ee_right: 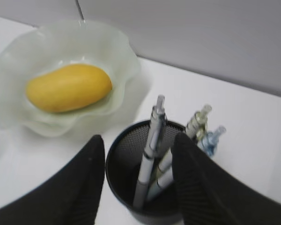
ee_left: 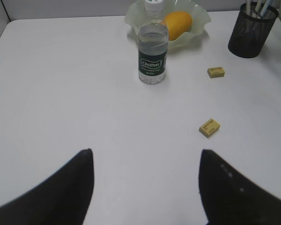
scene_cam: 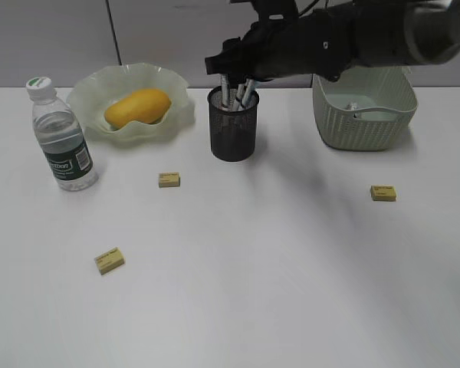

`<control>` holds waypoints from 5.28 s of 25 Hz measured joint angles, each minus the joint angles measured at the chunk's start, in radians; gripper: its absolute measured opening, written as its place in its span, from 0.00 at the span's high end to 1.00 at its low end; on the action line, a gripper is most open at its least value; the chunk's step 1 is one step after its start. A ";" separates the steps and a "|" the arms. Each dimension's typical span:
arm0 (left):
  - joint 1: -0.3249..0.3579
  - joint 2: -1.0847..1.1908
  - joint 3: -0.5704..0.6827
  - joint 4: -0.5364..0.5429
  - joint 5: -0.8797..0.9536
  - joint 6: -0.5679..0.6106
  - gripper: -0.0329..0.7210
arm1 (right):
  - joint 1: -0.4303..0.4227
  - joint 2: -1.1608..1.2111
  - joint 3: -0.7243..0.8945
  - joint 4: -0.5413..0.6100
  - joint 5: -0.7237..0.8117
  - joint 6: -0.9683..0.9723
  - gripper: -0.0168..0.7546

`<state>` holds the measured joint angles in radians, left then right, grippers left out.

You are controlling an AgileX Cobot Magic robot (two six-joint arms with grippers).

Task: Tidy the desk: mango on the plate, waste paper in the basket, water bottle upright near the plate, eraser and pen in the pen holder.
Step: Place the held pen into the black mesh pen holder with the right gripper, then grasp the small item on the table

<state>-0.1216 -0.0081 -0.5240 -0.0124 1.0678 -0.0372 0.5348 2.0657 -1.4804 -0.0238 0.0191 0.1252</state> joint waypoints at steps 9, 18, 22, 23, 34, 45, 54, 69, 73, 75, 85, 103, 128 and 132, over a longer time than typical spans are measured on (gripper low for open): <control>0.000 0.000 0.000 0.000 0.000 0.000 0.25 | 0.000 -0.080 0.000 -0.007 0.588 -0.001 0.48; 0.000 0.000 0.000 0.000 0.000 0.000 0.25 | 0.000 -0.130 0.000 -0.007 0.860 -0.043 0.37; 0.000 0.000 0.000 0.000 0.000 0.000 0.25 | 0.000 -0.181 0.000 -0.007 0.952 -0.059 0.35; 0.000 0.000 0.000 0.000 0.000 0.000 0.25 | 0.000 -0.198 0.000 -0.007 0.971 -0.066 0.35; 0.000 0.000 0.000 0.000 0.000 0.000 0.25 | 0.000 -0.569 0.274 -0.007 0.940 -0.080 0.35; 0.000 0.000 0.000 0.000 0.000 0.000 0.25 | 0.000 -1.051 0.662 -0.021 0.862 -0.082 0.35; 0.000 0.000 0.000 -0.001 0.000 0.000 0.25 | 0.000 -1.425 0.912 -0.045 0.865 -0.082 0.35; 0.000 0.000 0.000 -0.001 0.000 0.000 0.25 | 0.000 -1.627 0.972 -0.051 1.018 -0.081 0.35; 0.000 0.000 0.000 -0.001 0.000 0.000 0.25 | 0.000 -1.628 0.974 -0.051 1.020 -0.081 0.35; 0.000 0.000 0.000 -0.001 0.000 0.000 0.25 | 0.000 -1.628 0.974 -0.051 1.020 -0.081 0.35; 0.000 0.000 0.000 -0.001 0.000 0.000 0.25 | 0.000 -1.629 0.974 -0.051 1.020 -0.082 0.35; 0.000 0.000 0.000 -0.001 0.000 0.000 0.25 | -0.265 -1.880 0.974 -0.048 1.021 -0.082 0.35; 0.000 0.000 0.000 -0.001 0.000 0.000 0.25 | -0.352 -1.944 0.974 -0.043 1.021 -0.082 0.42; 0.000 0.000 0.000 -0.001 0.000 0.000 0.25 | -0.352 -1.944 0.974 -0.043 1.021 -0.081 0.43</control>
<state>-0.1216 -0.0081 -0.5240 -0.0132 1.0678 -0.0372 0.1826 0.1212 -0.5062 -0.0672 1.0400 0.0439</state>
